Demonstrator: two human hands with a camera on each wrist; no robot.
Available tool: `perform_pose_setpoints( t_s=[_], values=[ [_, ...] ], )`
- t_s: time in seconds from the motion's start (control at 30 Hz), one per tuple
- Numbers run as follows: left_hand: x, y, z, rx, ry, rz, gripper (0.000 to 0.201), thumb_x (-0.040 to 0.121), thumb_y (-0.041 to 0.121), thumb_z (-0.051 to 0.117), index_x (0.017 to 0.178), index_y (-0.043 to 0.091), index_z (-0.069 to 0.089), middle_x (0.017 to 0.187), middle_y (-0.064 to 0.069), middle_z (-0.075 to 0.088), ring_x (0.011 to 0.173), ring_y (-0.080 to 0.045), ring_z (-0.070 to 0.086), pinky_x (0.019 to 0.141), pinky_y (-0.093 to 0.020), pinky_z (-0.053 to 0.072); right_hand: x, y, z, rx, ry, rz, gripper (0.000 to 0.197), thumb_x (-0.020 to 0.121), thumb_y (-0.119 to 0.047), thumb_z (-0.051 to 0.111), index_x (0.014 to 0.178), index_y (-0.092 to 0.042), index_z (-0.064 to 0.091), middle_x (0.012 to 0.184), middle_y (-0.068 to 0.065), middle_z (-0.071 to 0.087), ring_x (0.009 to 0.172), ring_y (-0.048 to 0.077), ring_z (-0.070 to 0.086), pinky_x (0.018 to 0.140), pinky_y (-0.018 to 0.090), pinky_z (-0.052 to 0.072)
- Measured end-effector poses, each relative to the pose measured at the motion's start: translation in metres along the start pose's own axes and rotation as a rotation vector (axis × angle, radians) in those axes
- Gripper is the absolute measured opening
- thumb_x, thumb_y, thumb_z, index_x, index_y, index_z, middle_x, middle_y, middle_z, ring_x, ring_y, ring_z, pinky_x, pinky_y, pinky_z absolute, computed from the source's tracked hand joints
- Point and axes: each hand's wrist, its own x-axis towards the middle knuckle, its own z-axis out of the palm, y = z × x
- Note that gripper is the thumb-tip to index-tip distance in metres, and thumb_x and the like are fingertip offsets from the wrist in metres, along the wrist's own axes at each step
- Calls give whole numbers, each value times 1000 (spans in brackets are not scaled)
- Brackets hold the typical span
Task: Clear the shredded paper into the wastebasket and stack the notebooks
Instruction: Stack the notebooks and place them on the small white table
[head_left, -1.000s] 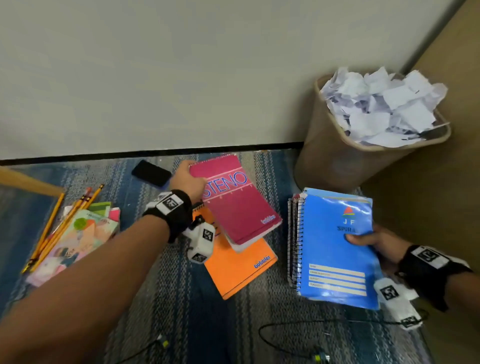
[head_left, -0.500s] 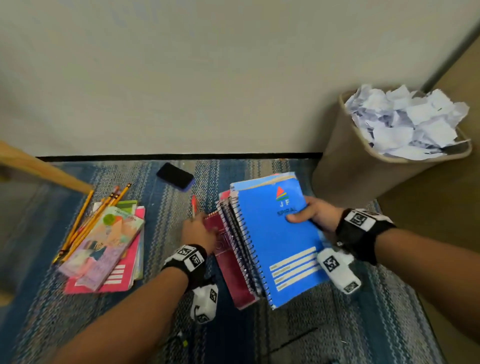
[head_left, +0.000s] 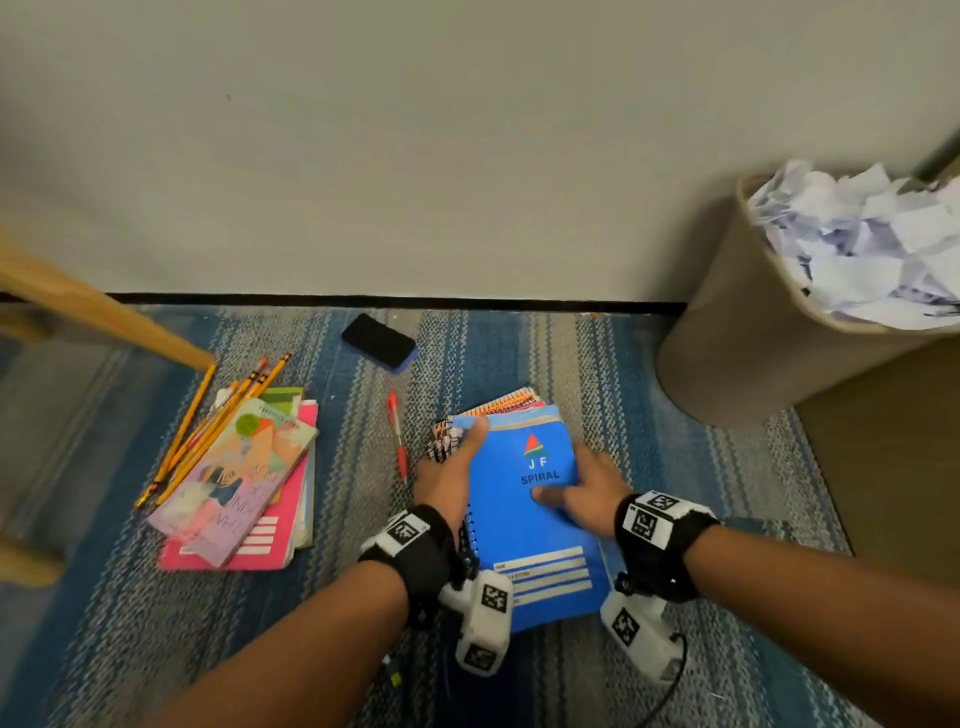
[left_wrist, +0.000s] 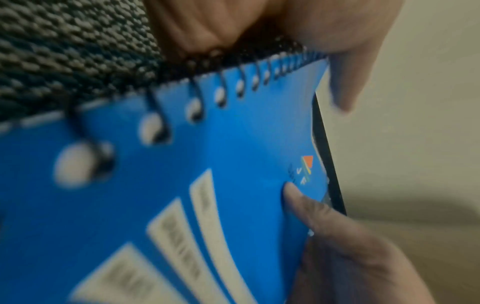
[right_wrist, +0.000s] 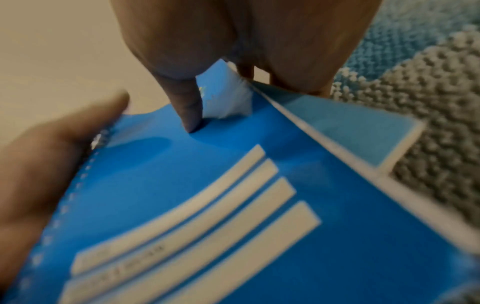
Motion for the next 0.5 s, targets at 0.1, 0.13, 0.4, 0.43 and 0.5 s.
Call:
perform_pose_setpoints(
  t_s=[0.1, 0.13, 0.4, 0.43, 0.5],
  values=[
    [-21, 10, 5, -32, -191, -61, 70, 49, 24, 87, 113, 2, 66, 105, -21, 70, 92, -42, 68, 82, -61, 53, -11, 2, -1, 463, 26, 68, 79, 42, -25, 90, 113, -15, 56, 112, 10, 70, 97, 30, 69, 87, 52, 55],
    [-18, 7, 7, 9, -205, -71, 69, 45, 22, 87, 109, 2, 68, 103, -21, 71, 90, -42, 69, 81, -61, 53, -14, 1, -3, 556, -22, 82, 65, 48, -11, 86, 109, -9, 63, 108, 14, 72, 96, 34, 69, 88, 53, 54],
    [-66, 43, 24, -19, -234, 290, 63, 58, -3, 75, 111, 14, 46, 106, -23, 63, 86, -37, 66, 76, -57, 55, -34, -3, -27, 712, -42, -185, 74, 52, 4, 80, 122, 5, 57, 116, 24, 67, 106, 43, 64, 86, 55, 54],
    [-69, 55, 25, -36, -290, 394, 71, 56, -1, 77, 117, 14, 43, 109, -24, 63, 89, -38, 66, 76, -57, 55, -35, -11, -37, 691, -14, -263, 78, 53, 0, 84, 125, 4, 54, 119, 22, 66, 109, 40, 63, 88, 54, 54],
    [-73, 82, 28, 11, -369, 640, 89, 50, 9, 82, 126, 12, 36, 115, -17, 62, 100, -31, 65, 83, -51, 55, -37, -30, -58, 660, 39, -374, 83, 54, -6, 88, 128, 3, 52, 123, 19, 65, 112, 35, 63, 91, 51, 54]
  ],
)
